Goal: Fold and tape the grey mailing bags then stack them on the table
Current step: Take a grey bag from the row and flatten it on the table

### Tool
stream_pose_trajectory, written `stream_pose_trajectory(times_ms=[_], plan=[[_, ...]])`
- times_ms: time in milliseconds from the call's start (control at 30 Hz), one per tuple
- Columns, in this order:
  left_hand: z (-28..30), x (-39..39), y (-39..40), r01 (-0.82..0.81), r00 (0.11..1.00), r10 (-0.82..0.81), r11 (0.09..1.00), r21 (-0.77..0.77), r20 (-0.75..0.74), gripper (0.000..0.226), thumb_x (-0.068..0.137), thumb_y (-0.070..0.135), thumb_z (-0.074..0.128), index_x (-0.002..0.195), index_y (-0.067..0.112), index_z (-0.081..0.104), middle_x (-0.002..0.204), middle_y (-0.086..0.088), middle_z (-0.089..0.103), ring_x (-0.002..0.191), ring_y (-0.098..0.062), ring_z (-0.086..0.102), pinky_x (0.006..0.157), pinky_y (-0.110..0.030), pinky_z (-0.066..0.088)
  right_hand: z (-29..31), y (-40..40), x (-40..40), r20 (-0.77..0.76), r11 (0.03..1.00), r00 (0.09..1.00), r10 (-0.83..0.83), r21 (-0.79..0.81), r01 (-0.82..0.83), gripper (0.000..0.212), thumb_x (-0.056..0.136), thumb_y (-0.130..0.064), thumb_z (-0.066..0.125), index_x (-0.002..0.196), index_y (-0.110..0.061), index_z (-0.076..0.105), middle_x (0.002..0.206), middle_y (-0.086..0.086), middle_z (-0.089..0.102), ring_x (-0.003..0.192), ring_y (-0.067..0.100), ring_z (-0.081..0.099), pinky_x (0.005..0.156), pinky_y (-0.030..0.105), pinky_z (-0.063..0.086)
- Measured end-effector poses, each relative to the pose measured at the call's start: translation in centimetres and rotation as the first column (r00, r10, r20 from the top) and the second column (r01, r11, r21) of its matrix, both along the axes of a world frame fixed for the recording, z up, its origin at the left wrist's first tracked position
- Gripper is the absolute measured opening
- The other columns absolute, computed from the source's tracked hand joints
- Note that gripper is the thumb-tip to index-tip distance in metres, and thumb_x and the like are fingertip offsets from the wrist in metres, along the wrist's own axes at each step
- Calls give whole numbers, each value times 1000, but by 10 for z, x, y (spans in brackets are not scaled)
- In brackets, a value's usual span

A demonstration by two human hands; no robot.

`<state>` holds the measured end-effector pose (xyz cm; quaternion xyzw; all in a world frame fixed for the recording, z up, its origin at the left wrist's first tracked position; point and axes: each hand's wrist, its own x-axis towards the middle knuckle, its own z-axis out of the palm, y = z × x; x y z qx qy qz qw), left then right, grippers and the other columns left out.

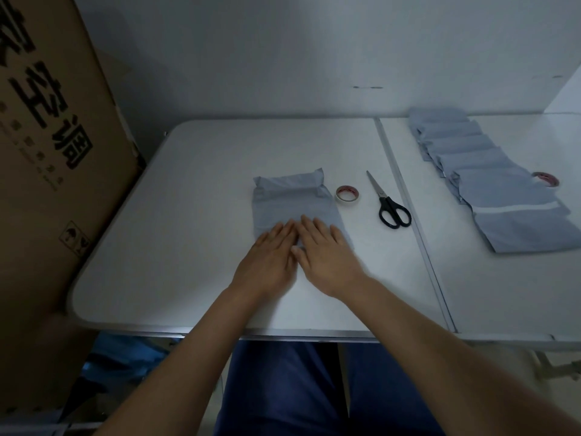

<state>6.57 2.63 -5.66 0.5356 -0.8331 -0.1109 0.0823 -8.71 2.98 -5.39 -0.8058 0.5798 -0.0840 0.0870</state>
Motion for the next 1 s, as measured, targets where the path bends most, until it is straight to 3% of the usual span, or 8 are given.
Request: stream_pose_trajectory(times_ms=[133,233,333,533,767,1000], plan=[[-3,-1,0,-7,1000,7,1000,-6,5,53,105,32,20,153,18,3,161,3,2,147,-8,-2,118,-24,-3,-15,1,-5,-12,999,999,-35,-17,35,94,81,-64,-24,154,-16,7,162,-1,2,149,23,-5,120,37,-4],[-3,0,0,-9,1000,9,1000,3,10,53,105,33,18,154,18,2,162,4,1,147,-8,-2,117,-24,-4,-17,3,-4,-13,997,997,-79,-9,79,82,85,-59,-10,154,-18,7,162,-2,2,148,28,-8,121,40,-4],[-2,0,-1,-9,999,9,1000,11,33,54,105,35,15,154,19,1,162,5,0,147,-7,-3,117,-23,-5,-14,5,-3,25,991,991,-131,-10,131,84,84,-59,-4,154,-16,12,162,1,4,148,30,-6,121,43,-1],[-2,19,1,-79,994,74,995,61,74,64,100,52,12,154,21,-2,161,6,-5,147,-6,-7,120,-29,-2,-12,3,-3,-16,990,990,-141,26,141,90,78,-62,-10,155,-18,4,162,-1,-3,148,29,-12,120,43,-4],[4,28,8,-167,985,161,980,108,65,77,95,63,20,154,21,-7,161,6,-10,146,-6,-10,117,-25,-7,-15,4,-6,-9,990,991,-137,16,137,87,80,-62,-8,155,-19,5,162,-2,-2,148,28,-11,121,43,-3],[9,32,10,-157,982,140,978,138,129,80,93,67,16,153,21,-13,160,5,-14,146,-7,-12,117,-26,-9,-14,5,-8,-50,991,990,-129,22,130,88,78,-62,-11,155,-21,1,162,-3,-6,148,27,-13,120,42,-4]])
